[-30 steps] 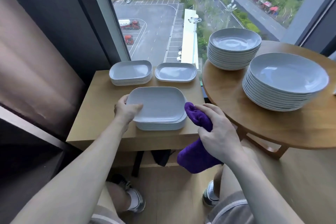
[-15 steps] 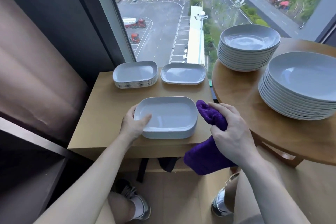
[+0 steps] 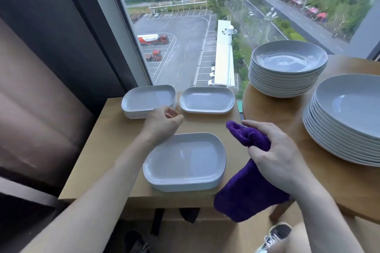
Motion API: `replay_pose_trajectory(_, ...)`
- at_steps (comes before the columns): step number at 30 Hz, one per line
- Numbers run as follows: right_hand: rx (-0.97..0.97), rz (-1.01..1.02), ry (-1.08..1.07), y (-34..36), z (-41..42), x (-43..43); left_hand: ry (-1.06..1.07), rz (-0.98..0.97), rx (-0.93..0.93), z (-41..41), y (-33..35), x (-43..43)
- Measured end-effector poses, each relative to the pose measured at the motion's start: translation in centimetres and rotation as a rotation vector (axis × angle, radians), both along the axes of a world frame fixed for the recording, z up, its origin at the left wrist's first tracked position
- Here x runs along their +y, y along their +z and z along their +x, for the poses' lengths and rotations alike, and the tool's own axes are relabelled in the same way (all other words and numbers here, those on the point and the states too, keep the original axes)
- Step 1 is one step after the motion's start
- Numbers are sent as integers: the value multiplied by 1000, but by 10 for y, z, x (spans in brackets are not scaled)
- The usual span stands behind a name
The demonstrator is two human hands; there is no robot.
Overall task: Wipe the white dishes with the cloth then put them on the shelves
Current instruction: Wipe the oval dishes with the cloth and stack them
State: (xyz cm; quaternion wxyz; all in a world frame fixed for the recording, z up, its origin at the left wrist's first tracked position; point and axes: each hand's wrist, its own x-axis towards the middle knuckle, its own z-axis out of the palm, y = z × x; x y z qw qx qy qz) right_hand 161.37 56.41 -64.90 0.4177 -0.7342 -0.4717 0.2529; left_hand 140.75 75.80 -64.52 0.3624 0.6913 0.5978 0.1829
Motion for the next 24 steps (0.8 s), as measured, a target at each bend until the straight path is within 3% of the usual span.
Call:
replay_pose_trajectory(5,5,28,73,6,22,29,-29,-189,36,53,-22,47)
replay_pose_trajectory(11,71,99,20,-14,21,32,222,-391,10,72,-56,83)
replay_pose_trajectory(24,201,173,-68,-33,42,42,282,-472,-166,90,-76,106)
